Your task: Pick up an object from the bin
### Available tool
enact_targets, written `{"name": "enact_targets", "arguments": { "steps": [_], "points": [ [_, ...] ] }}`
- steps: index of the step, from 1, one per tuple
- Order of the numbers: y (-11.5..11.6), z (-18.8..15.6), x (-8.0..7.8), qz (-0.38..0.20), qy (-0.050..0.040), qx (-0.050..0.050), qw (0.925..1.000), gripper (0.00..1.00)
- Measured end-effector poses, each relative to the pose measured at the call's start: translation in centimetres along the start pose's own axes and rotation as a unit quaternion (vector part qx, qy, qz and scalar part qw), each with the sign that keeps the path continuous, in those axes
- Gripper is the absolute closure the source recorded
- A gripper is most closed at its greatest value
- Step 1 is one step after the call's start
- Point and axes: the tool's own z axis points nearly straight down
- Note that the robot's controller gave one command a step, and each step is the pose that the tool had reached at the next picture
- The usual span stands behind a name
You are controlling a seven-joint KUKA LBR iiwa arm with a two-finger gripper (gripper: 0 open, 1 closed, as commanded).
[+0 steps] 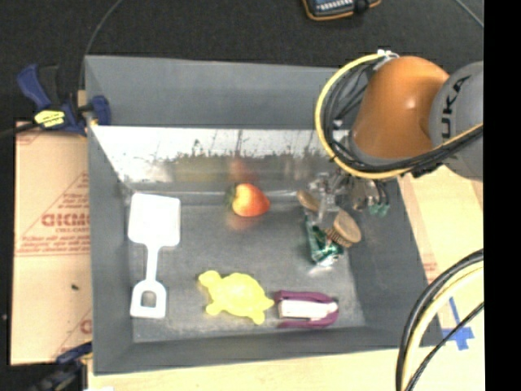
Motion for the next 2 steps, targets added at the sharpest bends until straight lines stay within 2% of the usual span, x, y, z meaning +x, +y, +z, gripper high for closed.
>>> {"name": "enact_targets", "arguments": {
  "steps": [1, 2],
  "points": [
    [-1.5, -9.7, 0.5, -0.007, -0.0025, 0.001, 1.0, 1.0],
    [0.1, -0.4, -0.9, -0.025, 0.0055, -0.001, 0.9997, 1.0]
  ]
}}
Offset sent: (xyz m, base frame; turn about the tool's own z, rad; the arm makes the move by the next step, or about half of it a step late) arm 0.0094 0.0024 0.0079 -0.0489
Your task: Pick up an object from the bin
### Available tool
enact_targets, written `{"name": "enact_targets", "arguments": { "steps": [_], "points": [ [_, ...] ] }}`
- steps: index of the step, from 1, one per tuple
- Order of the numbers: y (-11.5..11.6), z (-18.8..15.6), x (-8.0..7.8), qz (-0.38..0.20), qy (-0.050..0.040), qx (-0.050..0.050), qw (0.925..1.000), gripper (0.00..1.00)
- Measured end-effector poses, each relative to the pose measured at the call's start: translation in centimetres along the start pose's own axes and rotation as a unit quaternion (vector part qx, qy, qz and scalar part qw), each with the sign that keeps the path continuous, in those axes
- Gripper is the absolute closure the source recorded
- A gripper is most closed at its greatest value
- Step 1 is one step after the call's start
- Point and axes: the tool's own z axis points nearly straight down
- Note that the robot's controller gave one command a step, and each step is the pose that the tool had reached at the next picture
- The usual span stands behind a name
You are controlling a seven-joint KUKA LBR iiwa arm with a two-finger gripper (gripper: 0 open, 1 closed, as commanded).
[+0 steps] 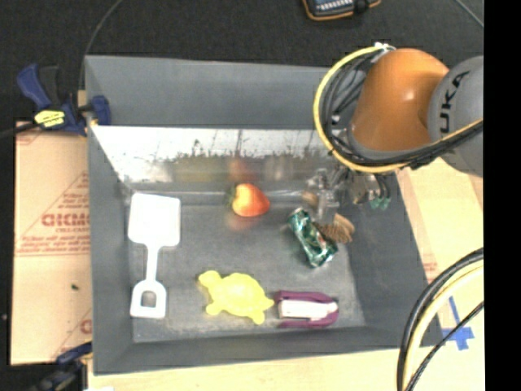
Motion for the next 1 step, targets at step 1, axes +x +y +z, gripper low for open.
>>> {"name": "enact_targets", "arguments": {
  "steps": [1],
  "points": [
    [-1.1, -1.46, -0.64, 0.021, -0.0131, 0.003, 0.9997, 1.0]
  ]
}}
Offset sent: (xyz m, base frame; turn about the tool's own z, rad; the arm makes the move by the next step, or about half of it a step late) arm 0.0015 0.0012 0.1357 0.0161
